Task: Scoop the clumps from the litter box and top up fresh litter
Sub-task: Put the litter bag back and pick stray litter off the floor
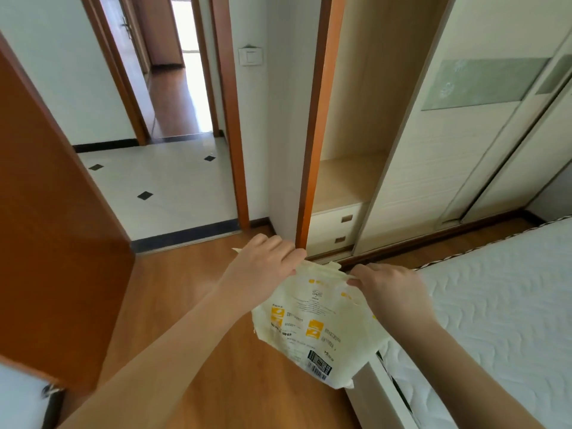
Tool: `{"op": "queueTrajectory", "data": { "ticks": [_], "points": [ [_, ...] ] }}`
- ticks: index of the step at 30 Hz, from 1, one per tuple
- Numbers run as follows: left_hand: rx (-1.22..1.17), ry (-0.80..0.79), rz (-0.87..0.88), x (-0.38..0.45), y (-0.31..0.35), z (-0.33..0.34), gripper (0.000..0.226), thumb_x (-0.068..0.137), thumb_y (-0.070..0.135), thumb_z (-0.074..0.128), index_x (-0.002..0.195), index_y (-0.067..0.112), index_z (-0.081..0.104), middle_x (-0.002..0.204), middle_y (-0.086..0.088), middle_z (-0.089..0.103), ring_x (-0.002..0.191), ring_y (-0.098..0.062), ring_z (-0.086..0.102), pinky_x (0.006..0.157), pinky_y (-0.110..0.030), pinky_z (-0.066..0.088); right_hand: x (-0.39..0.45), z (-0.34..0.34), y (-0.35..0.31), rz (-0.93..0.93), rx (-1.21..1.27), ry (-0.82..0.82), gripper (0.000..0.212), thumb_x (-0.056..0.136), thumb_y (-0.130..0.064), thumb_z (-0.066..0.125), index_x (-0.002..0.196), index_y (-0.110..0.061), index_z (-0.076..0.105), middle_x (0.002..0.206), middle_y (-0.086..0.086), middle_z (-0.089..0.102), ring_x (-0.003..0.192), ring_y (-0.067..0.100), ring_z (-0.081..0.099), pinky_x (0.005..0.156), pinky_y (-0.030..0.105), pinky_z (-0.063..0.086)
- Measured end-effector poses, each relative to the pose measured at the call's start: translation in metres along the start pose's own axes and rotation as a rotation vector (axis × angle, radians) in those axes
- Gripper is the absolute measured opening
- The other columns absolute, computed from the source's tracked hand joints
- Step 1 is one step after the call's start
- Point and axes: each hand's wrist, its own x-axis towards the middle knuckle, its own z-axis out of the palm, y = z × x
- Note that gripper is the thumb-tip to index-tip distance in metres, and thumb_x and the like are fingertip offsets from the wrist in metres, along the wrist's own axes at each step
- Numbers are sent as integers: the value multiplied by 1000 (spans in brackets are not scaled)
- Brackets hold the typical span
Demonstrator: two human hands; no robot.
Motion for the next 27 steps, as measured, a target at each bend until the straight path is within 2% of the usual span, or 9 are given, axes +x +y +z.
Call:
{"op": "queueTrajectory", "data": {
  "ticks": [3, 6, 12, 19, 27],
  "points": [
    [-42, -32, 0, 17, -27, 18, 42, 69, 8, 80, 107, 14, 64, 95, -2, 67, 86, -21, 64, 75, -37, 55, 27, 17, 3, 37, -11, 7, 25, 62, -17, 85, 57, -21, 61, 45, -7, 43, 37, 14, 38, 40, 19, 26],
    [-75, -2, 0, 40, -48, 38, 34, 70, 3, 78, 100, 12, 66, 87, -3, 65, 79, -22, 62, 67, -36, 52, 50, 36, 13, 56, -20, 10, 23, 59, -11, 82, 59, -21, 62, 49, -7, 46, 41, 14, 41, 40, 22, 32],
    [-120, 27, 6, 98, -83, 88, 21, 76, 4, 68, 95, 12, 64, 82, -1, 63, 73, -21, 61, 65, -33, 45, 94, 78, 52, 115, -14, 50, 18, 66, -14, 81, 67, -18, 64, 57, -4, 56, 49, 15, 52, 47, 25, 41],
    [-143, -25, 35, 205, -120, 158, 9, 85, 7, 65, 84, 15, 60, 72, 3, 57, 63, -18, 53, 56, -33, 41, 155, 139, 139, 166, -80, 98, 24, 65, -8, 80, 68, -17, 59, 58, -4, 50, 50, 16, 46, 55, 24, 25],
    [-157, -76, 103, 338, -140, 218, 7, 84, 9, 67, 87, 13, 62, 77, 1, 60, 69, -19, 56, 58, -34, 44, 211, 182, 252, 256, 36, 82, 10, 75, -12, 73, 77, -17, 65, 64, -4, 59, 54, 17, 55, 53, 28, 41]
  ]
}}
